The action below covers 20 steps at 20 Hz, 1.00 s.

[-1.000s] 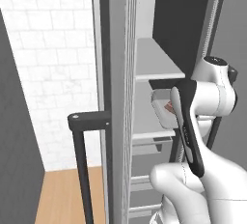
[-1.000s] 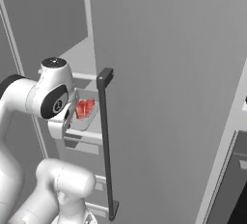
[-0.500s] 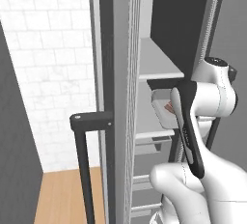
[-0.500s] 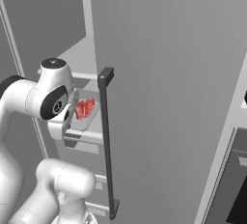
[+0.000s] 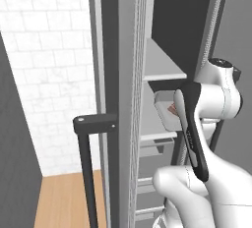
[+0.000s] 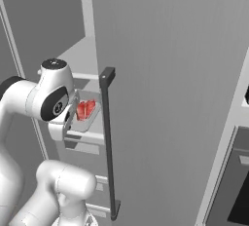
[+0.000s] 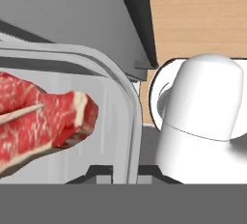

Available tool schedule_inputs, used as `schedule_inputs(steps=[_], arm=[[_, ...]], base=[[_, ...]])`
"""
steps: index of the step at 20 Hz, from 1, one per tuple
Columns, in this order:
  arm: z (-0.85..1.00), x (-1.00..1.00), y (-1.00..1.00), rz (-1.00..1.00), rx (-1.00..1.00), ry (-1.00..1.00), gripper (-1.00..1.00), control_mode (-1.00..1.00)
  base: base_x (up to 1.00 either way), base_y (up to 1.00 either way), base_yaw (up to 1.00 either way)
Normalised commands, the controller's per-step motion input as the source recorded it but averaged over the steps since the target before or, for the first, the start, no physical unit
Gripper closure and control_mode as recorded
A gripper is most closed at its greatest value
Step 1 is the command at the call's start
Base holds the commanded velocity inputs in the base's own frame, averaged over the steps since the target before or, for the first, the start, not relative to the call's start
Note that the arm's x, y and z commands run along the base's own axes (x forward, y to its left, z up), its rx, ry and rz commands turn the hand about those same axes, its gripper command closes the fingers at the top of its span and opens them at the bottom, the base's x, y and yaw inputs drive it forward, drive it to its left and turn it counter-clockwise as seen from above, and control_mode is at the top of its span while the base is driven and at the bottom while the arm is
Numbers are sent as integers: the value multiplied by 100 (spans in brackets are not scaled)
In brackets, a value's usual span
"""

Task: Take the meat container that has the steak and place it on the second highest rack of the freezer. Then take the vegetable container that has the cucumber and lemon and place it on the highest rack of the freezer.

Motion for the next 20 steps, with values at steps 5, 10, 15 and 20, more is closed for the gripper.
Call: schedule_inputs(steps=[5,10,15,20], arm=[[0,0,0,0,0,0,100,-100],[-49,0,12,1,-4,0,100,-100],[-92,14,14,3,-5,4,100,-100],[-66,93,0,0,0,-17,100,-100]], base=[[0,40,-2],[0,0,0],[0,0,0],[0,0,0]])
